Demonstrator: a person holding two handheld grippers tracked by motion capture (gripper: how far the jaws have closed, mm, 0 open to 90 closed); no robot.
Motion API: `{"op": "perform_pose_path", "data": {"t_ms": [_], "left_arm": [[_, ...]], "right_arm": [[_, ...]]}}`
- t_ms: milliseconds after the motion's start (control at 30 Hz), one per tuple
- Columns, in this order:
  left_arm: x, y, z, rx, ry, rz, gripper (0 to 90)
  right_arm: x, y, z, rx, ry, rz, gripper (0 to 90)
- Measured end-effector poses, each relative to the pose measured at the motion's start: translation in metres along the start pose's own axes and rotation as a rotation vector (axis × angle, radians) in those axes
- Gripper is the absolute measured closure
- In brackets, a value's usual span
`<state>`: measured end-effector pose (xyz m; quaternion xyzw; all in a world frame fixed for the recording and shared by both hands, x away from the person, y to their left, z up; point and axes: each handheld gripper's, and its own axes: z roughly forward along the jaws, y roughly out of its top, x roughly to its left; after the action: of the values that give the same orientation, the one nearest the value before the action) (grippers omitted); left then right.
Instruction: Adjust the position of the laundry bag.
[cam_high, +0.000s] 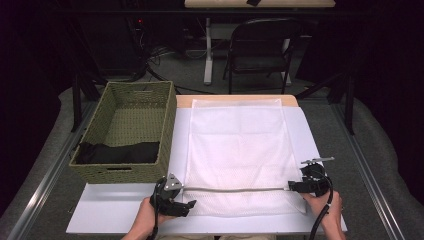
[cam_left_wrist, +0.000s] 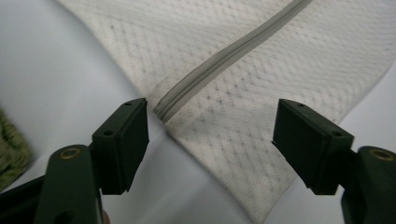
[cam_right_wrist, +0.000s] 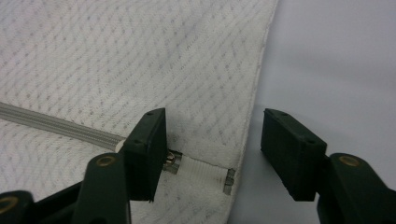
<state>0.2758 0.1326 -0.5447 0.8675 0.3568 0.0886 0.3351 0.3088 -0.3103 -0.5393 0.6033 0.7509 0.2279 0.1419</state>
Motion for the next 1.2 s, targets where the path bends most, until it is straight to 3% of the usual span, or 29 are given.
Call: {"op": "perform_pose_path", "data": {"t_ms": [67,100,300,633,900,1200], "left_arm": [[-0.001,0.000,0.002,0.008,0.005,0.002,35.3],[-0.002,0.000,0.004,0.018,0.009,-0.002,42.0],[-0.005,-0.002,0.009,0.029,0.075,0.023,53.7],[-0.001,-0.006,0.007,0.013,0.083,0.029,72.8],[0.004,-0.005,0.006,0.012,0.054,0.014,86.0],[0.012,-0.008,0.002,0.013,0.014,-0.010,87.5]], "right_arm": [[0.002,-0.001,0.000,-0.008,-0.001,-0.012,47.5],[0.003,-0.001,-0.001,-0.007,-0.003,-0.023,50.1],[0.002,0.000,0.000,-0.018,-0.004,0.006,65.4],[0.006,0.000,0.000,-0.030,0.006,-0.024,82.9],[0.008,-0.001,0.000,-0.045,0.011,-0.050,85.0],[0.015,-0.006,-0.004,-0.047,0.019,-0.086,85.1]]}}
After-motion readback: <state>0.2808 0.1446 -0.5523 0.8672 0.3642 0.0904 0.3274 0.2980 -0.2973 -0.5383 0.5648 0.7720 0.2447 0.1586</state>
